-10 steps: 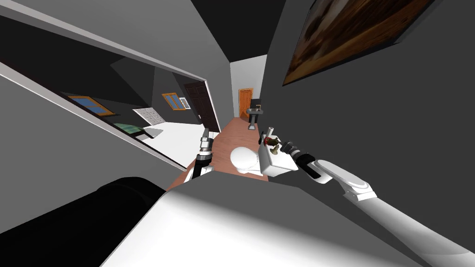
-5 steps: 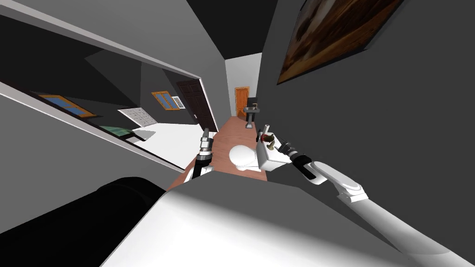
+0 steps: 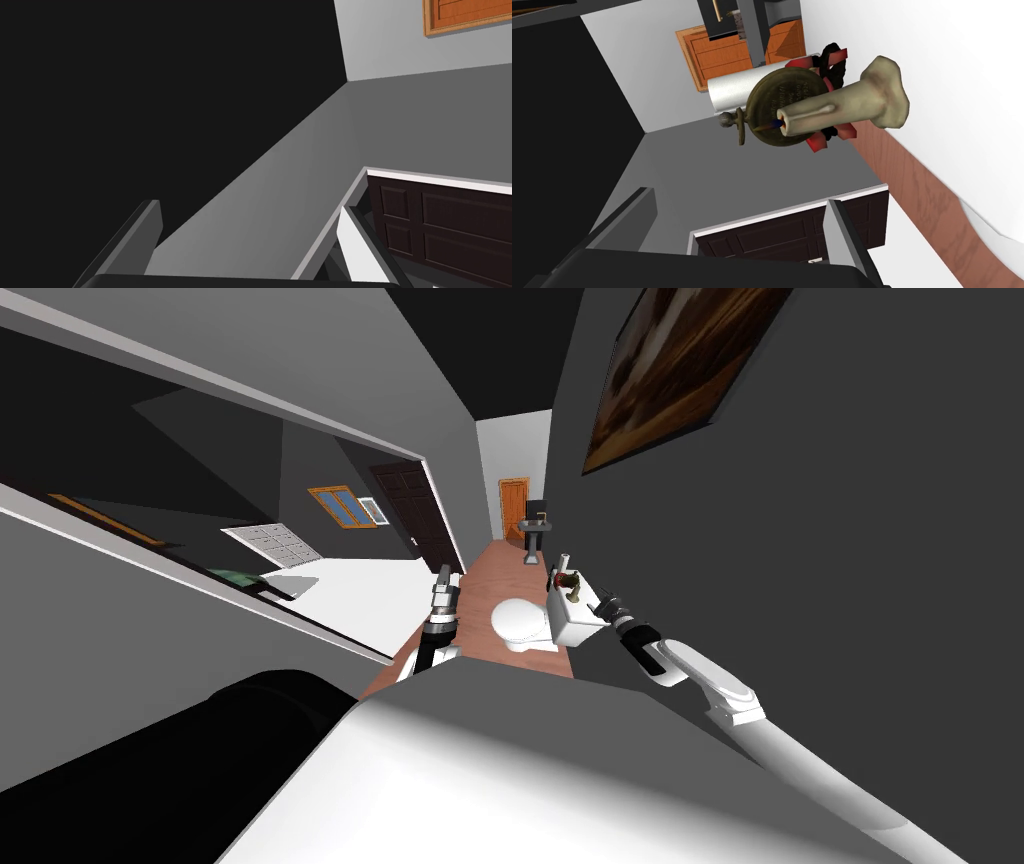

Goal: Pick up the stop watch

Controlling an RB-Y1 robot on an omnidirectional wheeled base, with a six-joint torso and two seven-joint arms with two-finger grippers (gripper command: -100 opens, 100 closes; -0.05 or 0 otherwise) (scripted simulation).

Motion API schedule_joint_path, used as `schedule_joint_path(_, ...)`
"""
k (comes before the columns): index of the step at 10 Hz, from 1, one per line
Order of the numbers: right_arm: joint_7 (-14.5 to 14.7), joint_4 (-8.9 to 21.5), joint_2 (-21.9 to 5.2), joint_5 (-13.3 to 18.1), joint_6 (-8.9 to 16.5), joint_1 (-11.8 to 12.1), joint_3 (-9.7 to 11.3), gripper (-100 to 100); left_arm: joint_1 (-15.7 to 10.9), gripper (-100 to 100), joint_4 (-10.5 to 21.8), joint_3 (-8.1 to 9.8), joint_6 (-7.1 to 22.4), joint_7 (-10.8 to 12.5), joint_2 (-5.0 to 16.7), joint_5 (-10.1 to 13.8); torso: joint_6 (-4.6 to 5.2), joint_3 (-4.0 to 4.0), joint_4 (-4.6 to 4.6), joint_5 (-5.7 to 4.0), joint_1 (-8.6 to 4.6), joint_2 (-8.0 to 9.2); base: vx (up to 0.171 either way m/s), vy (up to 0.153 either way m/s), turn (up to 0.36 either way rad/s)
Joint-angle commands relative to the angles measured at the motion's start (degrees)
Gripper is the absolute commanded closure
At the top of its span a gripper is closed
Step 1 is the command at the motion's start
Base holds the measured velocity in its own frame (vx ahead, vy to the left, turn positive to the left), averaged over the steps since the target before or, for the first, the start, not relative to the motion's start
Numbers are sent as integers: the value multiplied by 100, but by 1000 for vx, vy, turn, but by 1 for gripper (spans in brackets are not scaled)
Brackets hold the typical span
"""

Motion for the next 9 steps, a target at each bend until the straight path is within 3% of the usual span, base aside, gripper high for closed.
schedule_joint_path(1, 78, -56, 232, 99, 127, 0, 11, -100, 0, 0, 0, 0, 0, 0, 0, 0, 0, 0, 0, 0, 0, 0, -102, -8, -142)
schedule_joint_path(4, 174, -46, 637, 309, 267, -32, -31, -100, 0, 0, 0, 0, 0, 0, 0, 0, -4, -6, -2, 1, 0, -12, -48, -7, -50)
schedule_joint_path(9, 287, 110, 1135, 663, 444, -146, -135, -100, 1, 0, 0, 0, 0, 0, 0, 0, -6, -28, -10, 3, 9, -50, 27, 12, 17)
